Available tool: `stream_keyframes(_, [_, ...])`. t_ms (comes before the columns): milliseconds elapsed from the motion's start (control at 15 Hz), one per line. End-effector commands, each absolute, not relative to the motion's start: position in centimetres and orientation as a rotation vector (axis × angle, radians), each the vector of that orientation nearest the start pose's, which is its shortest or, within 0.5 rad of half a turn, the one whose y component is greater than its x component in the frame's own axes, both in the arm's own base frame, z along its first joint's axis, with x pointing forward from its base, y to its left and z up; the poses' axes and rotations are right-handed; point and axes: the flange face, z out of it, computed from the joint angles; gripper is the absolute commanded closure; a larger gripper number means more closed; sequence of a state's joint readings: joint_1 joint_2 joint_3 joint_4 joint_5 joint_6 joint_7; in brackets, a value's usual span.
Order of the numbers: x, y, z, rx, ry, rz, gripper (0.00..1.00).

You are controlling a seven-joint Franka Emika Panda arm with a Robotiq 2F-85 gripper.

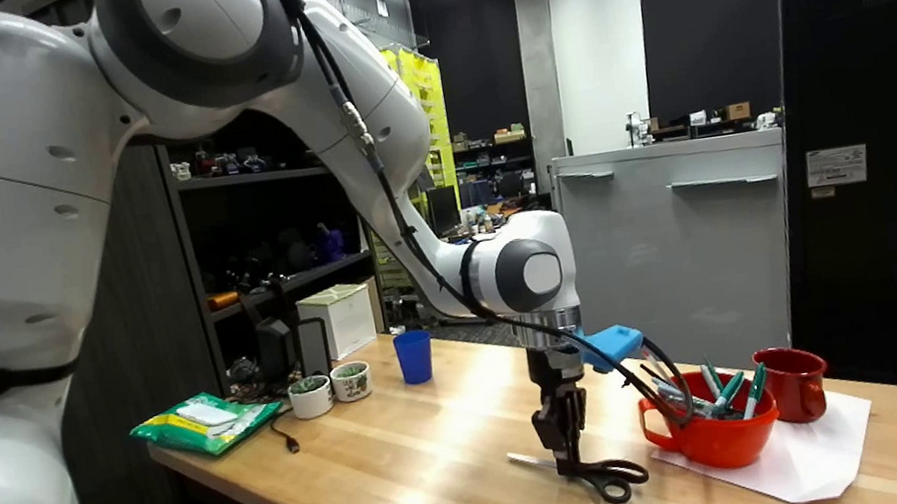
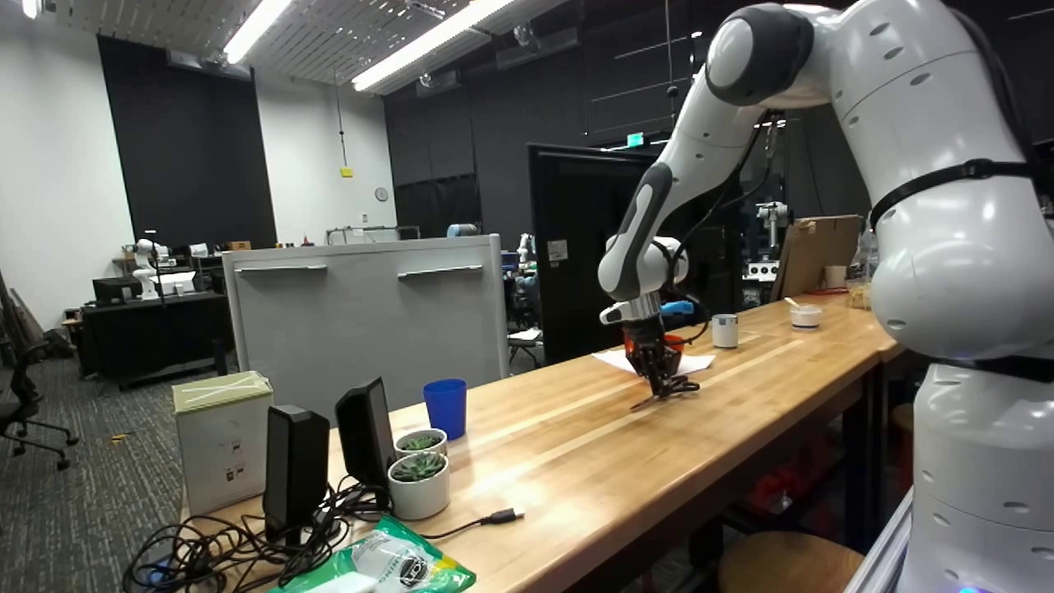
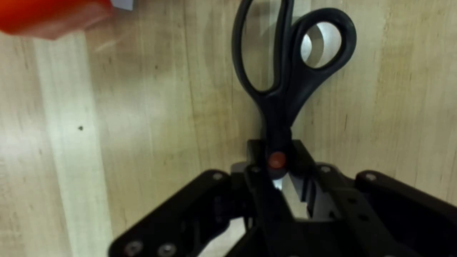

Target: Move the black scissors forwards then rotate it clockwise.

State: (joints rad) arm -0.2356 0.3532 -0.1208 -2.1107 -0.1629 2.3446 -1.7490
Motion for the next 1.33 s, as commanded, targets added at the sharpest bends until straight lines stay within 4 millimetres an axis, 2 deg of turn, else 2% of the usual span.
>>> stream_keyframes(0, [52.7,-17.0,24.8,-2.292,-2.103,0.296,0.94])
stream_keyframes(333, [53.4,-12.1,25.9,-2.339,-2.111,0.314,0.94])
stream_keyframes(600, [53.9,-8.9,25.6,-2.338,-2.113,0.349,0.94])
stream_keyframes(867, [54.0,-7.4,25.4,-2.337,-2.1,0.364,0.94])
stream_keyframes(1267, [54.0,-6.8,25.2,-2.344,-2.072,0.356,0.94])
